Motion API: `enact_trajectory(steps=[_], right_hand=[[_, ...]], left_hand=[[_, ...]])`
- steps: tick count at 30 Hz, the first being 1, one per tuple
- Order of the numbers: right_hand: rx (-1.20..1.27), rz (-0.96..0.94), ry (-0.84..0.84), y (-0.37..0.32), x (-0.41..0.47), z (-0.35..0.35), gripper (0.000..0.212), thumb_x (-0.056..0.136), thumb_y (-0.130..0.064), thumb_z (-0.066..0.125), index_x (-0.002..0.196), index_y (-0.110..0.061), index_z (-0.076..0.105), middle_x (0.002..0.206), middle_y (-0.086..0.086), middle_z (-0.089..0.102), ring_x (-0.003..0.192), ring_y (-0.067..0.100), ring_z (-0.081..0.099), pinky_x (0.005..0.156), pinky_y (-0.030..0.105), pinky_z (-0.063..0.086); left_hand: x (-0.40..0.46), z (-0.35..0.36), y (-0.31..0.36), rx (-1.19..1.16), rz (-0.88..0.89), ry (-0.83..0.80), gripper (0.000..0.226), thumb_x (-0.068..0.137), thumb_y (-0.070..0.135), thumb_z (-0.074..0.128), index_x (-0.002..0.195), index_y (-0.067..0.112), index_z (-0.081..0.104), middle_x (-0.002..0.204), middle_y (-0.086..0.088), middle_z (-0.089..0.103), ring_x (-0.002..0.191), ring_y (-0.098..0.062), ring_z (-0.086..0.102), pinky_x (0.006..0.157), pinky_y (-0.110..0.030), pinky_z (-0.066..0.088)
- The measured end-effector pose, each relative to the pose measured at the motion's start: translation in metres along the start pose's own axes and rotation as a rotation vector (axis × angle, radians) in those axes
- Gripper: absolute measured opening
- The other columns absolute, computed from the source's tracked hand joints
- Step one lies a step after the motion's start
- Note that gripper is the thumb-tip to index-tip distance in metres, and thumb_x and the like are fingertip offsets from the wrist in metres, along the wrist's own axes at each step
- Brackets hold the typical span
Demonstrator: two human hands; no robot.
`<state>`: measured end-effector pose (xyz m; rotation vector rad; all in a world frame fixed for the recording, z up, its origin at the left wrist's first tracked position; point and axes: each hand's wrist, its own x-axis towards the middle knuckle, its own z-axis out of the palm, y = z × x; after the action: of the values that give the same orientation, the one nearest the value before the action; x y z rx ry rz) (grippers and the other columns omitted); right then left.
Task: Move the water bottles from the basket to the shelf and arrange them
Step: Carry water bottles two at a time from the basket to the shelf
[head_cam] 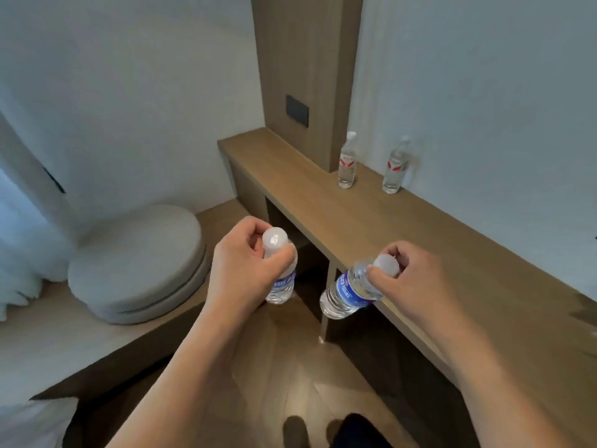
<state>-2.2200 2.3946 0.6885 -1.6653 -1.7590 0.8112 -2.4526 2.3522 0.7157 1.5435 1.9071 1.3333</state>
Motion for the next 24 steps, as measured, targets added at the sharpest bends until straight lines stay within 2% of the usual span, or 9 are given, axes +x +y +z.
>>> enact_trajectory(steps=[3,5,8,12,14,18,21,24], right_hand=[[0.021,0.063,0.1,0.006,0.052,0.009,0.024,0.068,-0.049,0.069,0.082,-0.033,0.057,0.078,-0.008,0.064,0.073,0.012,0.063,0.063,0.045,0.059],[0.009,0.087,0.111,0.008,0.096,0.017,0.02,0.073,-0.042,0.072,0.082,-0.031,0.057,0.076,-0.008,0.063,0.072,0.01,0.062,0.063,0.041,0.058],[-0.013,0.151,0.106,0.011,0.17,0.026,0.018,0.075,-0.036,0.072,0.084,-0.028,0.059,0.079,-0.009,0.064,0.075,0.011,0.062,0.064,0.035,0.055],[-0.023,0.212,0.171,0.017,0.268,0.029,0.02,0.068,-0.04,0.069,0.08,-0.027,0.059,0.078,-0.01,0.065,0.075,0.014,0.063,0.066,0.039,0.056],[-0.027,0.209,0.179,0.018,0.305,0.03,0.021,0.069,-0.041,0.07,0.078,-0.028,0.057,0.077,-0.01,0.064,0.073,0.015,0.061,0.066,0.04,0.055],[-0.042,0.238,0.176,0.022,0.357,0.038,0.022,0.074,-0.038,0.071,0.083,-0.027,0.054,0.078,-0.009,0.06,0.068,0.011,0.056,0.055,0.031,0.04],[-0.05,0.254,0.236,0.021,0.404,0.044,0.023,0.074,-0.04,0.07,0.086,-0.026,0.056,0.08,-0.008,0.061,0.071,0.015,0.057,0.058,0.031,0.041],[-0.102,0.294,0.259,0.02,0.445,0.047,0.021,0.075,-0.039,0.068,0.086,-0.025,0.057,0.08,-0.007,0.062,0.076,0.02,0.059,0.061,0.033,0.043]], left_hand=[[0.061,0.032,-0.017,-0.122,-0.061,-0.003,0.018,0.076,0.025,0.078,0.085,0.024,0.062,0.062,0.004,0.055,0.056,-0.003,0.048,0.056,-0.025,0.045],[0.103,0.056,-0.031,-0.186,-0.113,-0.035,0.015,0.077,0.023,0.077,0.084,0.022,0.064,0.061,0.009,0.057,0.054,-0.003,0.05,0.057,-0.025,0.047],[0.164,0.087,-0.047,-0.182,-0.138,-0.106,0.014,0.076,0.024,0.077,0.083,0.022,0.064,0.071,0.01,0.064,0.059,-0.003,0.058,0.059,-0.025,0.051],[0.248,0.112,-0.052,-0.14,-0.149,-0.194,0.016,0.074,0.023,0.079,0.081,0.021,0.065,0.069,-0.002,0.063,0.059,-0.003,0.058,0.061,-0.031,0.051],[0.291,0.12,-0.052,-0.136,-0.119,-0.198,0.017,0.075,0.023,0.079,0.083,0.02,0.065,0.067,0.003,0.062,0.06,-0.001,0.061,0.061,-0.027,0.052],[0.374,0.142,-0.052,-0.116,-0.055,-0.22,0.02,0.076,0.025,0.078,0.088,0.02,0.063,0.075,0.004,0.063,0.067,-0.007,0.062,0.061,-0.024,0.048],[0.433,0.169,-0.061,-0.081,-0.028,-0.235,0.02,0.077,0.024,0.076,0.088,0.017,0.062,0.073,0.007,0.058,0.065,-0.005,0.057,0.059,-0.02,0.043],[0.481,0.201,-0.085,-0.055,-0.042,-0.259,0.021,0.075,0.024,0.076,0.086,0.013,0.061,0.071,0.004,0.059,0.063,-0.014,0.058,0.058,-0.031,0.05]])
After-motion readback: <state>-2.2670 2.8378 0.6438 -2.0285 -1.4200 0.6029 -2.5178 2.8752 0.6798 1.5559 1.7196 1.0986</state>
